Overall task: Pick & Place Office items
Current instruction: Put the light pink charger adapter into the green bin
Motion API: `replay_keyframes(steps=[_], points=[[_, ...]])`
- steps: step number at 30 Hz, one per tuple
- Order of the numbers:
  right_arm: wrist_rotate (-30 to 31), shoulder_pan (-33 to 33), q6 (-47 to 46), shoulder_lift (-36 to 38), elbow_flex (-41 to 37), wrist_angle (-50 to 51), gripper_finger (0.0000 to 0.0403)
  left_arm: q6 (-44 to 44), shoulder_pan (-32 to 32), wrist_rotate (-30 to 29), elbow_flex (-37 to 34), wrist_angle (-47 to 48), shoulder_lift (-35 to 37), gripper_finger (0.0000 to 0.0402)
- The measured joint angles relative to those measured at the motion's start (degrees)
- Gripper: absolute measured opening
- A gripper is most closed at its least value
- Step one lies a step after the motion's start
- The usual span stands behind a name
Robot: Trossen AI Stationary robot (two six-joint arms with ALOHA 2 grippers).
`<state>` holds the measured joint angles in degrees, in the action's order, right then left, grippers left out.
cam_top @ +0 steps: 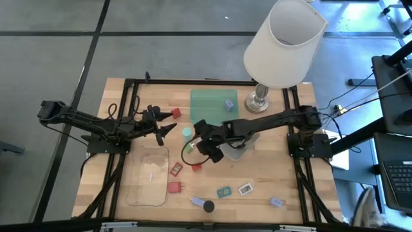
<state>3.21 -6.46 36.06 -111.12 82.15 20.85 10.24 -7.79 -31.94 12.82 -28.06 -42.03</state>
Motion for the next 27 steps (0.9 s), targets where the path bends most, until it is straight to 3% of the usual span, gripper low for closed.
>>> replay_keyframes(steps=[15, 27], points=[[-0.5, 0.9, 6.4, -5.0, 1.6, 2.2, 0.0355, 0.0, 0.0, 0.0, 0.0, 1.0, 0.0, 0.0251], [-0.7, 2.6, -1.0, -5.0, 1.6, 2.4, 0.0355, 0.1, 0.0, 0.0, 0.0, 0.9, 0.0, 0.0251]])
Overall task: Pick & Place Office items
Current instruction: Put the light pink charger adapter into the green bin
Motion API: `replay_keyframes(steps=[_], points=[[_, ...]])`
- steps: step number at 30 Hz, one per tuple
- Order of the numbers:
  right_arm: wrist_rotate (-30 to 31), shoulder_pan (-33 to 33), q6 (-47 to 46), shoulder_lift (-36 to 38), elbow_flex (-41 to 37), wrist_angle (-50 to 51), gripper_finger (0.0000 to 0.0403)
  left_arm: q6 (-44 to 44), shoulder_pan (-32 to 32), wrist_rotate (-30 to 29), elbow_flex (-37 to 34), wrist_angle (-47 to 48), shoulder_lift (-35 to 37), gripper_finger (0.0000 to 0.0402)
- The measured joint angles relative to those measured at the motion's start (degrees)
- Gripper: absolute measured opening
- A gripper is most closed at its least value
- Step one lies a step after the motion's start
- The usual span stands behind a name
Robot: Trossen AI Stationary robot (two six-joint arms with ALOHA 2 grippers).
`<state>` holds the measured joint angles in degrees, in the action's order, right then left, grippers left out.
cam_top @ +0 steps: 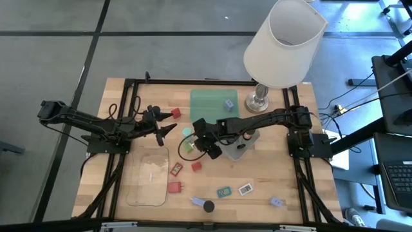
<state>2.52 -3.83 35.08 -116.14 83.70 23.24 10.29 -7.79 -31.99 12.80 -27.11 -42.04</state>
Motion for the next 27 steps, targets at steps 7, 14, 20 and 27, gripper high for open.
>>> replay_keyframes(steps=[7, 14, 20, 27], points=[[-0.6, 0.0, 0.5, -1.4, 0.0, -0.4, 0.0355, 0.0, 0.0, 0.0, 0.0, 0.0, 0.0, 0.0251], [0.0, 0.0, 1.8, -2.4, 0.0, 0.1, 0.0355, 0.0, 0.0, 0.0, 0.0, 0.3, 0.0, 0.0251], [-0.2, 0.0, 0.3, -2.8, -0.1, 0.1, 0.0355, 0.0, 0.0, 0.0, 0.0, 0.3, 0.0, 0.0251], [-0.5, 0.0, -2.5, -2.8, 0.0, 0.0, 0.0355, 1.1, 0.0, 0.0, 0.0, 0.3, 0.0, 0.0251]])
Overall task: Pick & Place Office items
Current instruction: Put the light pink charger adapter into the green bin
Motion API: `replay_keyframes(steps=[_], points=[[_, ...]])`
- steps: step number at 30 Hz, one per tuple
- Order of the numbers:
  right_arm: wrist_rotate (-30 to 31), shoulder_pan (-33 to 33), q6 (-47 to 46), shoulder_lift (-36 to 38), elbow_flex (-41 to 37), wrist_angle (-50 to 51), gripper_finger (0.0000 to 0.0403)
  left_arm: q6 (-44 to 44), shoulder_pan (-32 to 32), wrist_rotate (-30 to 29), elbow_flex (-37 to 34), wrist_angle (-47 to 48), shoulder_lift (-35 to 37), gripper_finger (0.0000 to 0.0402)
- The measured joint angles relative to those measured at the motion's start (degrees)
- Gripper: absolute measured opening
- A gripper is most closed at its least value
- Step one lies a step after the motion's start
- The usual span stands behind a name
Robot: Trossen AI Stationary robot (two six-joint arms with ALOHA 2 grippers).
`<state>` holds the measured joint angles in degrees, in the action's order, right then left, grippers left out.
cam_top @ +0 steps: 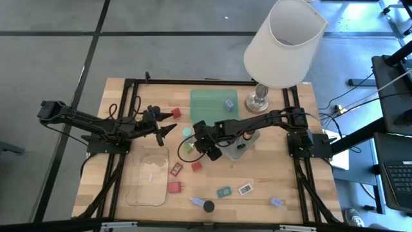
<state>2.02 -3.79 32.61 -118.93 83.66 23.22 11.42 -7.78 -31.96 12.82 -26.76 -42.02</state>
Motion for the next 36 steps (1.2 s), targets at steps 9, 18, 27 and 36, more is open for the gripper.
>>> replay_keyframes(steps=[9, 18, 27, 36], points=[[-1.5, 0.0, -0.7, 0.0, 0.0, 0.0, 0.0355, 0.0, 0.0, 0.0, 0.0, 0.0, 0.0, 0.0251], [-1.6, 0.0, -3.0, 0.0, 0.0, -1.6, 0.0355, 0.0, 0.0, 0.0, 0.0, 0.0, 0.0, 0.0251], [-1.6, 0.3, -4.6, -1.9, 0.1, -3.5, 0.0355, 0.0, 0.0, 0.1, 0.0, 0.2, 0.0, 0.0251], [-1.4, 0.9, -3.5, -2.3, 0.0, -1.4, 0.0355, 0.0, 0.0, 0.2, 0.0, 1.3, 0.0, 0.0251]])
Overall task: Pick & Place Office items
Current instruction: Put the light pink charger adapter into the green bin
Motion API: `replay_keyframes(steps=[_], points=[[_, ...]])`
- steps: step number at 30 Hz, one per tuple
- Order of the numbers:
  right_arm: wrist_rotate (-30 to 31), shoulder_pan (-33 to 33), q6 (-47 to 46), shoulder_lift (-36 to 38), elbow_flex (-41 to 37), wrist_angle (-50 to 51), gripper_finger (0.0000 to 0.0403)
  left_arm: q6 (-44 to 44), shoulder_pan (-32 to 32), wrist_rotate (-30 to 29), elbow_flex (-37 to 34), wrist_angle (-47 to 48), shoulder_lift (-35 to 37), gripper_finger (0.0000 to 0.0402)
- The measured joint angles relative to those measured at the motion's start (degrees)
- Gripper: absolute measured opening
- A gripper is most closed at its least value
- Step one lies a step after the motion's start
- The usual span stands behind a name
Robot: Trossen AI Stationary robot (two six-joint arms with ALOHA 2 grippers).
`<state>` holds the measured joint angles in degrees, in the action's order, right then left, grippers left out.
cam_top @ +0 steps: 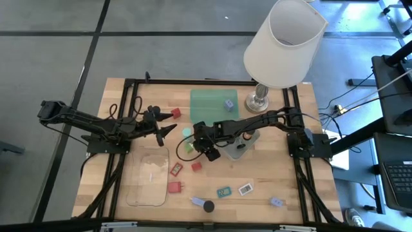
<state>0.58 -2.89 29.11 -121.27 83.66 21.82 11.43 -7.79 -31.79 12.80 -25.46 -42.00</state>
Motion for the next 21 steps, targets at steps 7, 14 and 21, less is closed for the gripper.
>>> replay_keyframes(steps=[7, 14, 21], points=[[0.0, 0.8, -1.8, 0.0, 0.0, 3.0, 0.0325, 1.3, 0.0, 0.0, 0.0, 0.0, 0.0, 0.0251], [0.0, 0.7, -2.0, 0.0, 0.0, 3.1, 0.027, 1.3, 0.0, 0.0, 0.0, 0.0, 0.0, 0.0251], [0.0, 0.7, -4.8, 0.0, 0.0, 3.1, 0.0238, 1.3, 0.0, -0.1, 0.0, 0.0, 0.0, 0.0251]])
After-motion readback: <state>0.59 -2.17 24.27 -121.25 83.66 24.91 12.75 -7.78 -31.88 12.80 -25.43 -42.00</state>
